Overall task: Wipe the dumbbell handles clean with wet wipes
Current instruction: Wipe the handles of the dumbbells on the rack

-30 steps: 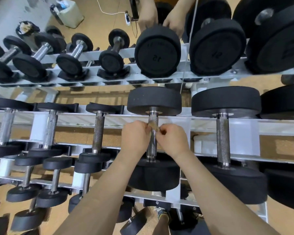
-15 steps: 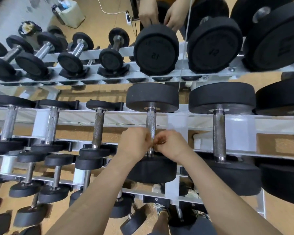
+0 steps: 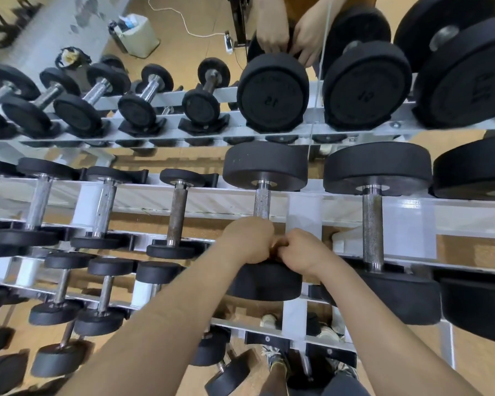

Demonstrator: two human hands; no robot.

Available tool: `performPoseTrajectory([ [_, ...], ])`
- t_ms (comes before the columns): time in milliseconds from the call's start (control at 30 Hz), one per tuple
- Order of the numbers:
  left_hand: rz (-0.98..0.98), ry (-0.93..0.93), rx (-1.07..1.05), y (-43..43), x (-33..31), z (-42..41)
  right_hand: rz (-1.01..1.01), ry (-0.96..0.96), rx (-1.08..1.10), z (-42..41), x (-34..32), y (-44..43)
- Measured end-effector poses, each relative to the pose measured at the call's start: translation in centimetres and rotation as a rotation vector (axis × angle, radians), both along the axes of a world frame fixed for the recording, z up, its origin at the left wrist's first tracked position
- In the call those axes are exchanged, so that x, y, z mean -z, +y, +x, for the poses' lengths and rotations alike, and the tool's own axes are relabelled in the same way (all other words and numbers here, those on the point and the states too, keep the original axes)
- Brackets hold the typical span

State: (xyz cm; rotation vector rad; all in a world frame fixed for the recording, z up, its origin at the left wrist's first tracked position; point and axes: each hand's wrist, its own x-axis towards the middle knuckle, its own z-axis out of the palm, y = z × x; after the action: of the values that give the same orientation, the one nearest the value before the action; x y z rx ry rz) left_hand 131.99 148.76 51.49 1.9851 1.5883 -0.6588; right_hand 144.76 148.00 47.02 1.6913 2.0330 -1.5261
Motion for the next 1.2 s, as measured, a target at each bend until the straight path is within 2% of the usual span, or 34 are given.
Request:
performPoseTrajectory([
  [100, -0.063, -0.063, -0.174, 0.3, 0.7, -3.9, -0.003, 0.103, -0.013, -0.8, -1.1, -0.1],
  [233, 0.032, -0.075, -0.319, -0.5, 1.7, -5.9, -0.084, 0.197, 0.0, -1.3, -1.5, -0.8],
  [400, -0.05, -0.174, -0.46, -0.3, 2.8, -5.0, 0.001, 0.111, 0.057, -1.7, -1.1, -1.0],
  [467, -0.102, -0.217, -0.491, -0.4, 3.4, -5.1, 0.002, 0.098, 0.094, -1.6, -1.0, -1.0],
  [667, -0.075, -0.305, -0.429, -0.4, 2.0, -5.4, 0.024, 0.087, 0.199, -1.5, -0.8, -1.7],
  [800, 0.109, -0.22, -0.219, -1.2, 1.7, -3.2, -0.032, 0.177, 0.36, -1.1, -0.7, -3.0],
  [967, 0.248, -0.222, -0.22, -0.9, 1.8, -3.8, -0.05, 0.27, 0.545, -2.1, -0.2, -1.4],
  [1067, 0.336, -0.338, -0.336, -0.5, 1.9, -4.8, -0.019, 0.416, 0.74, -3.4, -0.6, -0.4],
  [1200, 0.682, -0.671, -0.571, 1.8, 2.0, -3.9, 0.302, 0.444, 1.078, -5.5, -0.4, 2.6],
])
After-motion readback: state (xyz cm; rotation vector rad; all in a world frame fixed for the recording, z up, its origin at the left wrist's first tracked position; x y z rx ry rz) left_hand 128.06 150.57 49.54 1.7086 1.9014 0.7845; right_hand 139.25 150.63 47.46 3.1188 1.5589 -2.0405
